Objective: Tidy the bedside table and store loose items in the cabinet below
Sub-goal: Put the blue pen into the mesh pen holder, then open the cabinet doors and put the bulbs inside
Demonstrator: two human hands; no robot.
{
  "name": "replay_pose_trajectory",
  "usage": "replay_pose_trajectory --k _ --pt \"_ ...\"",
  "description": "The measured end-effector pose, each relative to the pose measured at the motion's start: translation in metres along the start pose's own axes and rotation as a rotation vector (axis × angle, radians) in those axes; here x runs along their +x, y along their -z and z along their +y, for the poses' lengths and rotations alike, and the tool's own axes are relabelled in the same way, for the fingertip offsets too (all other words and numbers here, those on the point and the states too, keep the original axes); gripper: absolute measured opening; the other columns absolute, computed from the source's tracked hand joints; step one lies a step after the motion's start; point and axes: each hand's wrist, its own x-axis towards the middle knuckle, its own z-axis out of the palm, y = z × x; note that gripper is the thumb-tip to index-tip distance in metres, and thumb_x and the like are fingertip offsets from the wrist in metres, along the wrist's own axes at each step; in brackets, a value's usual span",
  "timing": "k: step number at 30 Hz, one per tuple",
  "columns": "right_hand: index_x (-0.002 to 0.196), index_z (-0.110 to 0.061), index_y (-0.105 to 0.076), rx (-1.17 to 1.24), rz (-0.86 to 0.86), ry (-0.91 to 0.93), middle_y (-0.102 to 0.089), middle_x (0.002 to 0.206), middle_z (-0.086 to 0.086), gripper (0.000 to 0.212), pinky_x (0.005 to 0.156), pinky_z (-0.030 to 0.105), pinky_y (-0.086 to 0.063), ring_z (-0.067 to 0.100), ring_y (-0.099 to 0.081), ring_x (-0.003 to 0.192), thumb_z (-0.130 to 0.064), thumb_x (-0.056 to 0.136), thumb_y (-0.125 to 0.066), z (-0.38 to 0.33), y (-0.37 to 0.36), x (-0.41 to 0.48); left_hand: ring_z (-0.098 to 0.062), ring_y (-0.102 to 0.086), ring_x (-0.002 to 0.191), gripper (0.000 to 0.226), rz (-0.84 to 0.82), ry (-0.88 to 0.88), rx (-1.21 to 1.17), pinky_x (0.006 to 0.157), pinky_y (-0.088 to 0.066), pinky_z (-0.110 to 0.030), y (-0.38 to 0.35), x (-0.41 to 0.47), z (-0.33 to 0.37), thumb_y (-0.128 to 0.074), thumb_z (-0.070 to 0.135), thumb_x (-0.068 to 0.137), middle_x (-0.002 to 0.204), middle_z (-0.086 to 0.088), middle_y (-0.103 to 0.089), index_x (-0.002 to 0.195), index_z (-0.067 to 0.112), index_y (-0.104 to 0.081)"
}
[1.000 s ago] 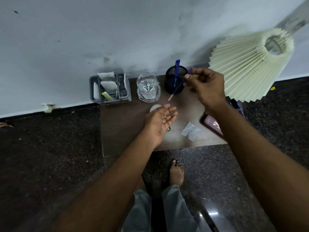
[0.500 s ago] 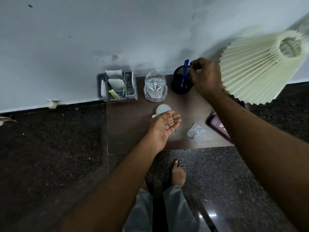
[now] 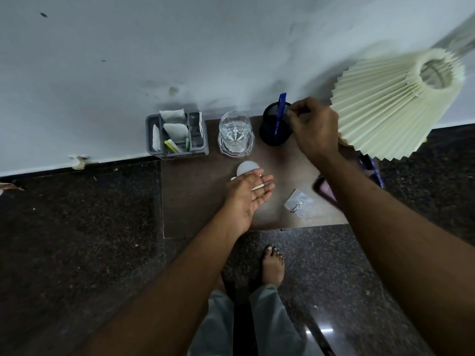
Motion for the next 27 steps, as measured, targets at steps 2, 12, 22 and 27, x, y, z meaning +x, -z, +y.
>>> replay_pose_trajectory --k 2,12,22,27 --pt "0.096 -0.021 -0.075 0.047 0.002 0.012 -0.074 0.086 -0.008 0.013 0.07 0.024 -0.049 0.008 -0.064 0.072 -0.03 0.09 -0.068 0.001 0.001 -0.016 -0.018 -0.073 0.081 0.018 0.01 -0.019 0.009 0.077 -0.056 -0.031 -0.003 0.0 0.001 -0.046 0.015 0.103 0.097 -0.006 -0.075 0.104 0.016 -0.064" --pt "0.094 -0.027 -0.071 0.28 -0.07 -0.059 -0.07 0.083 -0.013 0.002 0.063 0.033 -0.057 0.007 -0.065 0.065 -0.028 0.094 -0.069 0.015 -0.001 -0.1 -0.015 -0.069 0.068 0.017 0.06 -0.131 0.133 0.065 -0.052 -0.027 -0.01 -0.006 -0.008 -0.051 0.011 0.099 0.08 -0.001 -0.074 0.1 0.016 -0.068" --pt "0.092 -0.03 -0.071 0.416 -0.24 -0.266 -0.072 0.076 -0.006 0.01 0.067 0.038 -0.059 0.015 -0.069 0.07 -0.021 0.091 -0.072 0.08 -0.004 -0.225 -0.009 -0.057 0.045 0.019 0.141 -0.162 0.433 0.05 -0.042 -0.022 0.031 -0.024 -0.101 -0.049 0.003 0.097 0.065 -0.006 -0.065 0.096 0.006 -0.068" --pt "0.082 -0.025 -0.071 0.322 -0.354 -0.456 -0.072 0.07 -0.004 0.015 0.062 0.037 -0.059 0.013 -0.067 0.061 -0.013 0.09 -0.073 0.12 -0.012 -0.286 -0.011 -0.055 0.048 0.02 0.225 -0.007 0.505 0.045 -0.039 -0.018 0.058 -0.027 -0.16 -0.049 0.009 0.1 0.07 -0.005 -0.065 0.089 0.014 -0.064"
